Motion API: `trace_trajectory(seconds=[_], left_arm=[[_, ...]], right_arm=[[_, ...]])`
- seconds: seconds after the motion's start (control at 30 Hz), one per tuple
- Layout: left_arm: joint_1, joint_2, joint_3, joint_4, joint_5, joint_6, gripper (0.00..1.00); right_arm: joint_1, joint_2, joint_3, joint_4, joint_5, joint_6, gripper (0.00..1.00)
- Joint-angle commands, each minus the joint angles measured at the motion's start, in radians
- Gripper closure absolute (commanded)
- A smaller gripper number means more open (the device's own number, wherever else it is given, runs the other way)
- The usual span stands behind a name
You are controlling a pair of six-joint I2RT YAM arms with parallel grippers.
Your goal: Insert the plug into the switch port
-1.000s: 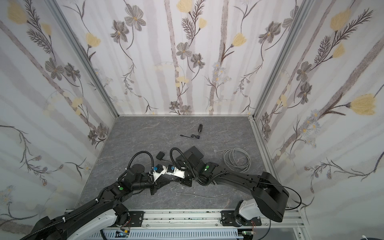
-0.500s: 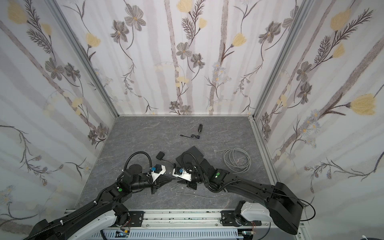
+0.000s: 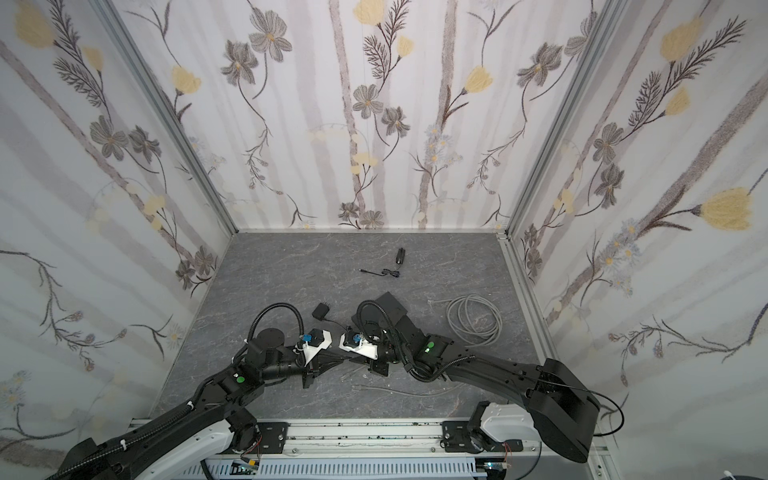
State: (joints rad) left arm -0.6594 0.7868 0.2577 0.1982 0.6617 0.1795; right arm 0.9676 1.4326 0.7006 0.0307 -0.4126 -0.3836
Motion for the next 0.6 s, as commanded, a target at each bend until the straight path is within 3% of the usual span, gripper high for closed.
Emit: trace_trajectory(seconds=[0.0,0.57], left_arm=[[0.001,-0.001,0.000,0.034,0.015,0.012,1.00],[0.001,-0.009,0.000,0.027,0.007,0.010,1.00]], right_arm=[[0.003,0.017,0.018,0.039,-0.008,0.001,0.77],[0.018,0.034,0.008,0.037,0.008,0.002,0.80]])
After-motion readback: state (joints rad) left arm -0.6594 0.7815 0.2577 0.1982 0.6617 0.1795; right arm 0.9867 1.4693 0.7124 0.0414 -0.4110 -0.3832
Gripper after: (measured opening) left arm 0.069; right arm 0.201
